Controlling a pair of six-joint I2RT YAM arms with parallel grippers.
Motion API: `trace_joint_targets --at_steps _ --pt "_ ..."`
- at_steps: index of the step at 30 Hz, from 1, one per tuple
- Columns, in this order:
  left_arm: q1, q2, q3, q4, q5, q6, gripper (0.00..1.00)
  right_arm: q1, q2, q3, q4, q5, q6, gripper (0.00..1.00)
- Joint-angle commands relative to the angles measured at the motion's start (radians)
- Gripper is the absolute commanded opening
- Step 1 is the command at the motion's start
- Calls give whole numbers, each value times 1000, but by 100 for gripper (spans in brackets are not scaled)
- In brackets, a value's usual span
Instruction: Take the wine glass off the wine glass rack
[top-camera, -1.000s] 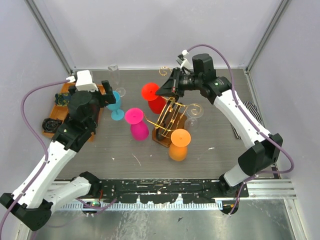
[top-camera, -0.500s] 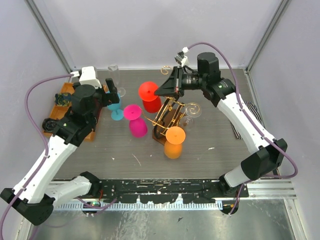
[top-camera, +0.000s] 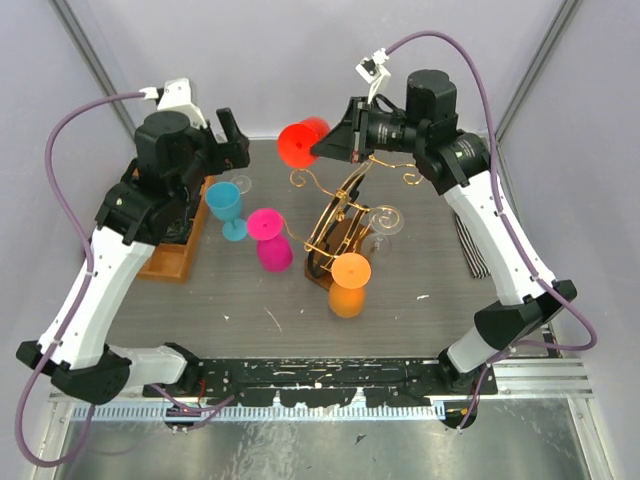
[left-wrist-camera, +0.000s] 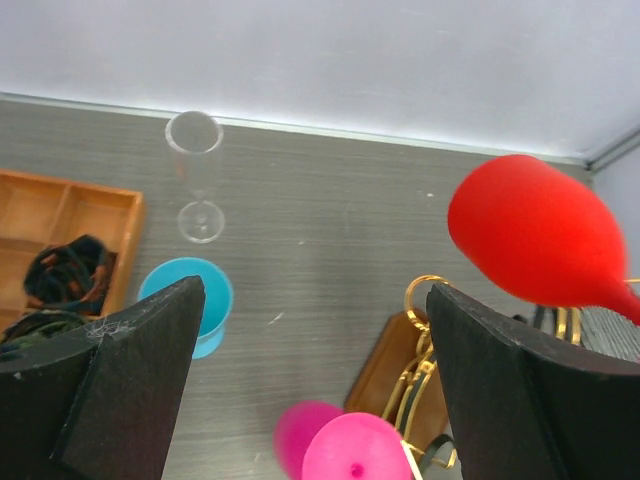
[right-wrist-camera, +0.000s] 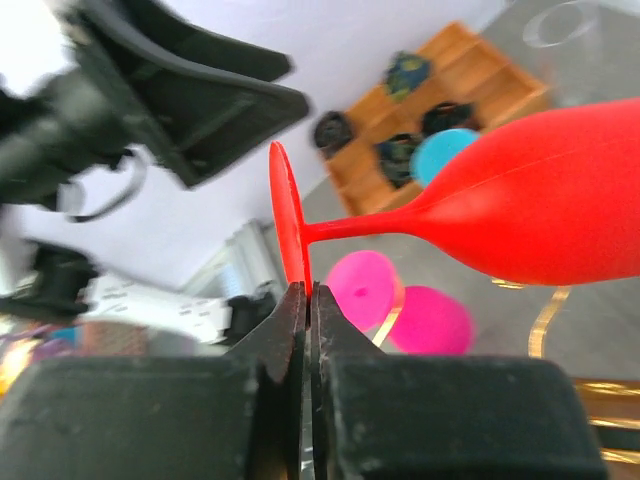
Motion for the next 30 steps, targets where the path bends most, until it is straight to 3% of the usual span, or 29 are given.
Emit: trace_joint_targets --at_steps 1,14,23,30 --pt "41 81 132 -57 177 -57 99 48 -15 12 -108 300 -320 1" --pt "109 245 255 22 476 -118 99 138 -141 -144 -48 680 -640 1" --pt "111 229 220 67 483 -143 99 140 -220 -192 76 1101 -819 1" --pt "112 191 136 100 470 -146 99 -17 -140 -96 91 1142 -803 1"
